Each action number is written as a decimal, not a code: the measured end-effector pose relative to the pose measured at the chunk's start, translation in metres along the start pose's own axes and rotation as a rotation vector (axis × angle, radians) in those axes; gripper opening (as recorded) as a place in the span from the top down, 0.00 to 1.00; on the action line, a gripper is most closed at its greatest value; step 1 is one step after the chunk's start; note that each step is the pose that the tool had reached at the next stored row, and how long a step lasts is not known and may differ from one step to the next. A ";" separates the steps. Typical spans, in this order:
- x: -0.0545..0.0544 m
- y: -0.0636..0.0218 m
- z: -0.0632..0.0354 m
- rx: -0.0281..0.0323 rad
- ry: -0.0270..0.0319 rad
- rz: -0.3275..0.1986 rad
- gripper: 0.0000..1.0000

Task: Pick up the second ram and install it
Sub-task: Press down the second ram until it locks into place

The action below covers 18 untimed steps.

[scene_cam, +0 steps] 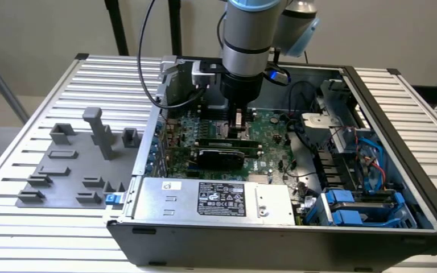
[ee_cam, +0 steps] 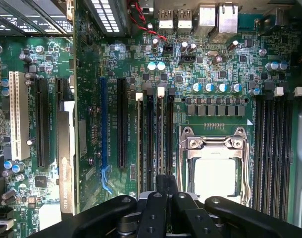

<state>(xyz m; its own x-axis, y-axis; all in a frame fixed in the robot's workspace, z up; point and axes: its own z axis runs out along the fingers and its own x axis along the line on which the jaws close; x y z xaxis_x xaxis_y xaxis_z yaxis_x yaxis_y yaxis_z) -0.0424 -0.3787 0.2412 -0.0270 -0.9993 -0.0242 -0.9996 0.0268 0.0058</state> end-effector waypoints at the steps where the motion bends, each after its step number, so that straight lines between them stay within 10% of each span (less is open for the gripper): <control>1: 0.000 0.0000 0.0002 0.0000 0.0001 0.000 0.89; 12: 0.001 0.0006 0.0171 -0.0004 0.0010 0.000 0.89; 18: 0.000 0.0007 0.0038 -0.0008 -0.0001 0.000 0.89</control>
<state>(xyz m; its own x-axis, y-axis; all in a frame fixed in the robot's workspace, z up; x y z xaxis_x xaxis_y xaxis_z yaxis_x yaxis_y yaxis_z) -0.0431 -0.3787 0.2375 -0.0271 -0.9993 -0.0243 -0.9996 0.0270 0.0067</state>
